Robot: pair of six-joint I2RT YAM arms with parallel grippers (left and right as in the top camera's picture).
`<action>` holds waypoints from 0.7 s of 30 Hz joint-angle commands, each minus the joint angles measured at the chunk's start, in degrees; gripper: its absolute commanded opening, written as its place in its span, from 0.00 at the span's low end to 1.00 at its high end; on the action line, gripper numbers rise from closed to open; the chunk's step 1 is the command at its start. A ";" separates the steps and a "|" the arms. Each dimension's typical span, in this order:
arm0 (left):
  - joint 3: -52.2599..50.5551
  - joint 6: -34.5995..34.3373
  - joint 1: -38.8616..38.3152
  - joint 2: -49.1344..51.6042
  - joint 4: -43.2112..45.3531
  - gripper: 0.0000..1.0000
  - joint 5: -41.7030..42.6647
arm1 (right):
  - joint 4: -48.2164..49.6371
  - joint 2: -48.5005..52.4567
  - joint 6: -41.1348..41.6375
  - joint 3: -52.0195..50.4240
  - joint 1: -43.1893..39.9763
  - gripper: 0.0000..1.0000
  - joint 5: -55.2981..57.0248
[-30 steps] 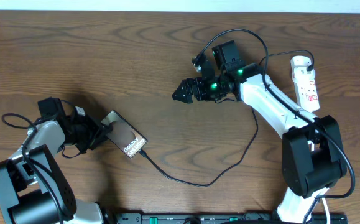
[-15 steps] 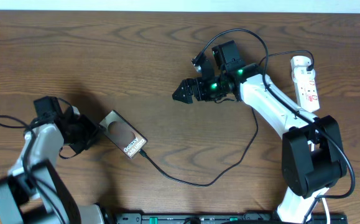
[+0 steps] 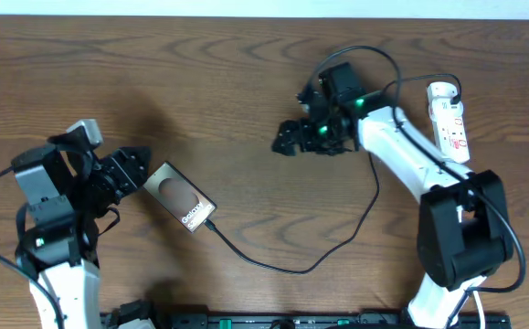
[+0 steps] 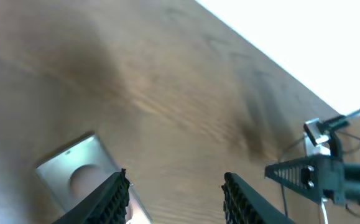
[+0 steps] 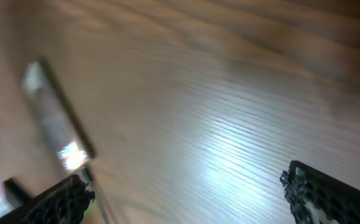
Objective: Plug charger to phone and switch on socket
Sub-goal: 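Move the right gripper over to the white power strip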
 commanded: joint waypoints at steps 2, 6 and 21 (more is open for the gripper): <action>3.61 2.23 -5.11 0.96 -1.36 0.50 -6.10 | -6.43 -7.17 0.07 6.60 -5.40 0.99 10.86; 6.36 2.21 -10.27 5.49 -2.10 0.51 -10.88 | -12.66 -12.50 0.07 11.87 -9.70 0.99 21.07; 14.03 -1.03 -24.15 20.48 -1.81 0.52 -25.73 | -18.40 -19.89 -12.48 14.53 -44.26 0.99 9.25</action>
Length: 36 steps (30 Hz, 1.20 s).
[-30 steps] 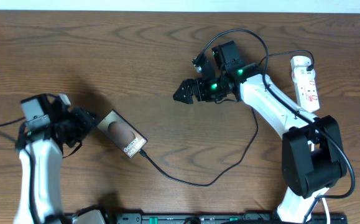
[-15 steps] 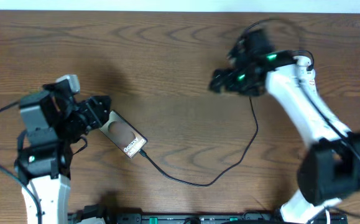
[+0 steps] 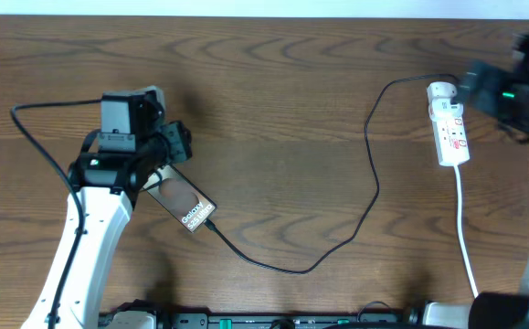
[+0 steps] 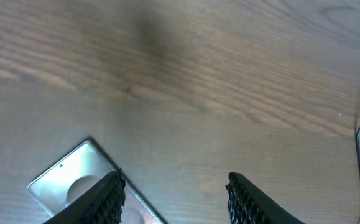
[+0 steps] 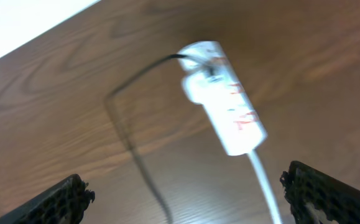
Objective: Plug charger to phone and switch on socket
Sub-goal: 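Move the right gripper over to the white power strip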
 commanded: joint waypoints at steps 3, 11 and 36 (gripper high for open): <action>2.12 -2.19 -1.60 0.35 1.77 0.52 -2.49 | -0.79 3.61 -17.22 0.04 -14.14 0.99 -22.84; 2.10 -3.39 -1.60 0.35 2.56 0.79 -2.47 | -0.98 13.86 -32.89 0.02 -20.17 0.99 -33.99; 2.10 -3.39 -1.60 0.37 1.33 0.82 -2.45 | 6.71 31.89 -27.74 0.02 -11.32 0.99 -24.92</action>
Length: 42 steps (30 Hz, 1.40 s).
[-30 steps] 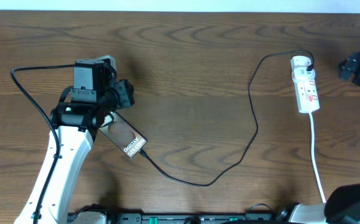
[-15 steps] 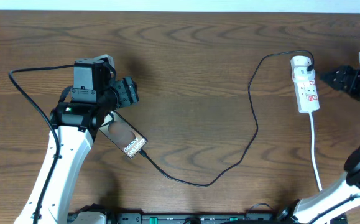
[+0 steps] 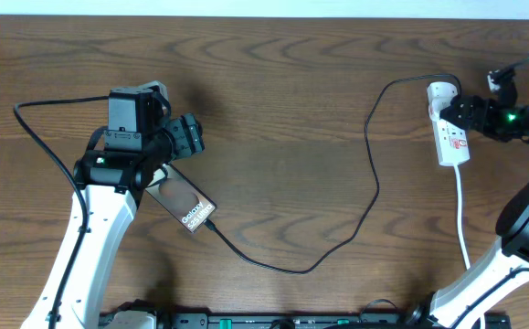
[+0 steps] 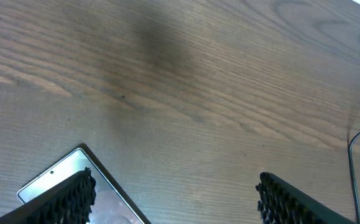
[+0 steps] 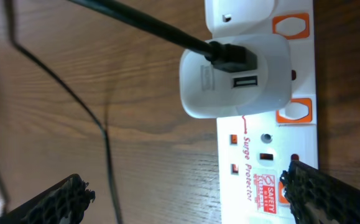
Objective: Plug charger to phone and switch on socket
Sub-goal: 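Move the right gripper over to the white power strip, then press the orange switch beside the charger with the right gripper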
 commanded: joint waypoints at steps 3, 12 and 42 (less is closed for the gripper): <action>1.73 -0.35 -0.07 -0.02 -0.68 0.82 -0.79 | 2.25 0.50 8.24 0.13 1.64 0.99 10.78; 1.73 -0.35 -0.07 -0.02 -1.05 0.83 -0.79 | 5.22 0.50 10.73 0.07 3.19 0.99 11.08; 1.29 -0.35 -0.07 -0.02 -1.49 0.83 -0.76 | 10.03 2.67 11.85 0.00 5.05 0.99 9.88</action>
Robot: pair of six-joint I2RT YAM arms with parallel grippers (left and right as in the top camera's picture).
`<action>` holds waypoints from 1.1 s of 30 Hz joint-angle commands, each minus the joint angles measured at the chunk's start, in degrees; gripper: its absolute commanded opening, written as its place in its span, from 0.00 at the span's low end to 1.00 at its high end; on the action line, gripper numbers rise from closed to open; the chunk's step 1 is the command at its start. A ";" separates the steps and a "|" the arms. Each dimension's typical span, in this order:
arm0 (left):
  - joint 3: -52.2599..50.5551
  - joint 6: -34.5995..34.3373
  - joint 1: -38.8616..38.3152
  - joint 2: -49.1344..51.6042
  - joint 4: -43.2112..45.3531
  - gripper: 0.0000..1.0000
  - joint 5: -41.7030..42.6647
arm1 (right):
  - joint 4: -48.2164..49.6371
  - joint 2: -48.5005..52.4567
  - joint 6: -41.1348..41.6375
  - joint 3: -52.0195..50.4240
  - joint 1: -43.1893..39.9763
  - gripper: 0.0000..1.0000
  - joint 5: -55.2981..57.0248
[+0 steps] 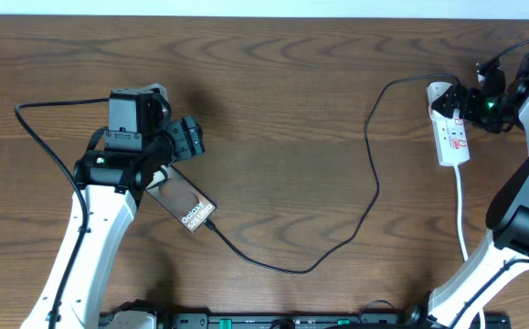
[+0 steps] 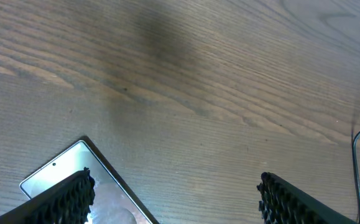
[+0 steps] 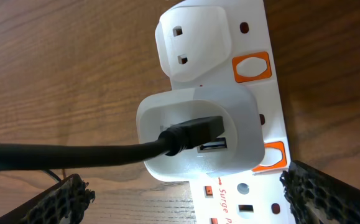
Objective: Plug charger to phone and switch on socket
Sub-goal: 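Press the orange switch beside the charger with the right gripper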
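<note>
The phone (image 1: 182,203) lies face up at the left, with the black charger cable (image 1: 374,183) at its lower end; its top corner (image 2: 68,180) shows in the left wrist view. My left gripper (image 2: 176,186) hovers open just beyond the phone (image 1: 187,137). The white power strip (image 1: 449,128) lies at the far right. My right gripper (image 3: 183,180) stands open over its top end (image 1: 465,99), with the white adapter (image 3: 198,134) between the fingers. The black USB plug (image 3: 192,132) sits in the adapter. Orange switches (image 3: 252,67) show beside the sockets.
The cable loops across the middle of the dark wooden table (image 1: 282,91) from phone to strip. The strip's white cord (image 1: 462,219) runs toward the front edge. The table's back edge is close behind the strip.
My right gripper has shifted toward the strip's top end, so the adapter and upper socket fill its view. The left gripper and phone have barely moved.
At first my left gripper was low at the phone's left end and the right gripper hung over mid-table. Then the left stood above the phone, the right near the strip. Later the left jaws were wider and the right was over the adapter, now at the strip's top.
</note>
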 commanded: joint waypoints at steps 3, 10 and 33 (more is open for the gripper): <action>1.29 -0.35 -0.07 -0.02 -0.11 0.83 -0.76 | 0.31 1.40 0.52 0.00 0.35 0.99 -1.11; 1.29 -0.37 -0.07 -0.02 -0.11 0.83 -0.76 | 0.37 3.26 -1.01 0.00 0.90 0.99 -2.34; 1.29 -0.35 -0.07 -0.02 -0.68 0.83 -0.76 | 1.68 5.03 -1.16 0.00 2.60 0.99 -2.58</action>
